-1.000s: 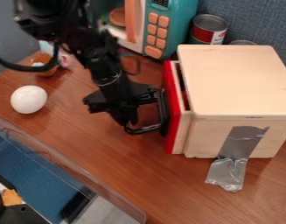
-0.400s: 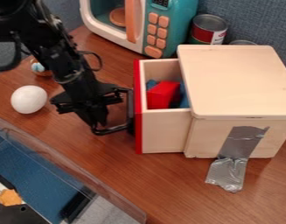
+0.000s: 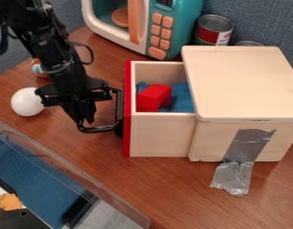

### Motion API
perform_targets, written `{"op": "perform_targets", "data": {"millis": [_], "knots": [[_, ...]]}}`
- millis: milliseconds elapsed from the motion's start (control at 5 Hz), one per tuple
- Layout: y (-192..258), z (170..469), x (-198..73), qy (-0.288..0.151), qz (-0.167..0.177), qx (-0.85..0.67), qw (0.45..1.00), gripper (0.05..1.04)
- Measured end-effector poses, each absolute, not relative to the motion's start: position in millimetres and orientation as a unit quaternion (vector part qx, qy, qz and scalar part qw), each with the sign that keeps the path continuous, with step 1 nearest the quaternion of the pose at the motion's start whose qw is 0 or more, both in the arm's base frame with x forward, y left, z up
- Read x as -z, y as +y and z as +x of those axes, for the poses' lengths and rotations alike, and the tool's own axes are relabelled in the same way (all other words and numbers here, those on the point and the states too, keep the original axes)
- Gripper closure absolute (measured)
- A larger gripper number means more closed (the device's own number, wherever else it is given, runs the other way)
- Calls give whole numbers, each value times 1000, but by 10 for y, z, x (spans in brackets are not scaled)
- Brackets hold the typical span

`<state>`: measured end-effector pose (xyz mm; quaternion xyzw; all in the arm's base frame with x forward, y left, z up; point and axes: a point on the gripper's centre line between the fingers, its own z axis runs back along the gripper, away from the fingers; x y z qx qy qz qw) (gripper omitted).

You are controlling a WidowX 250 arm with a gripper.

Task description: Open the drawer

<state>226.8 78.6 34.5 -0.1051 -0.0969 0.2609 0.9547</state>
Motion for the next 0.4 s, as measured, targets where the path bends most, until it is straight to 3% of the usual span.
{"op": "perform_targets", "data": {"millis": [400], "knots": [[791,2284,-392,-107,-103,-260,954,947]]}}
